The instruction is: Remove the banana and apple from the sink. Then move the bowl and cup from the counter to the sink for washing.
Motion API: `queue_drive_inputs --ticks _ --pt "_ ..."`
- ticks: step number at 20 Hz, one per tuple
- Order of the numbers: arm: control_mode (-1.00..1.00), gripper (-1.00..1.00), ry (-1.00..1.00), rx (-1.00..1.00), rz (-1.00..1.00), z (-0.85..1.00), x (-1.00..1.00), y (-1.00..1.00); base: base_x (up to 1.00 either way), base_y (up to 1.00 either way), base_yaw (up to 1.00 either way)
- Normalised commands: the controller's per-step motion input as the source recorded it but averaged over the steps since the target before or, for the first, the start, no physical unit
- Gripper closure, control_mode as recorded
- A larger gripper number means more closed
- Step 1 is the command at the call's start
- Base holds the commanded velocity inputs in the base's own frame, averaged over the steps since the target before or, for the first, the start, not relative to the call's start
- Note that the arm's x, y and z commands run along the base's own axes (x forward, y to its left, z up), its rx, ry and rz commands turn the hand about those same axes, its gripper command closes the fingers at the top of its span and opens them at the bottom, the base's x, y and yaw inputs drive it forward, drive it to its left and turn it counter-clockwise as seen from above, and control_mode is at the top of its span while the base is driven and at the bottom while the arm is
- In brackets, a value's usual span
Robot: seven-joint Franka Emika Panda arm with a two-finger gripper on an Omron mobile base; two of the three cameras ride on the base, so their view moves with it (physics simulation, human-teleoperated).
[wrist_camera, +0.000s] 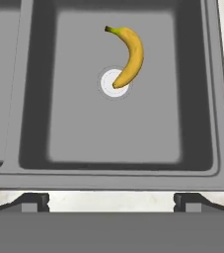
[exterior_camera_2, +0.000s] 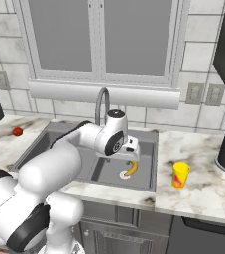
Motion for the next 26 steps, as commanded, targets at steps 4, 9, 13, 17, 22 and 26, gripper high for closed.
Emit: queue_drive_inputs --ticks 4,9,13,17,22,26 --pt "-1.00 -1.00 -0.01 0.00 0.00 -0.04 0.08 0.00 0.00 0.00 0.00" --pt "-1.00 -1.00 -0.02 0.00 0.00 -0.05 0.06 0.00 0.00 0.00 0.00" --pt "-1.00 -1.00 0.00 0.02 0.00 -0.06 0.06 0.00 0.00 0.00 0.00" --pt "-1.00 -1.00 0.00 0.03 0.00 -0.06 0.06 0.00 0.00 0.00 0.00" --pt "-1.00 -1.00 0.00 0.02 0.00 -0.05 0.07 0.00 0.00 0.00 0.00" --pt "-1.00 -1.00 -0.01 0.01 0.00 -0.05 0.08 0.00 0.00 0.00 0.00"
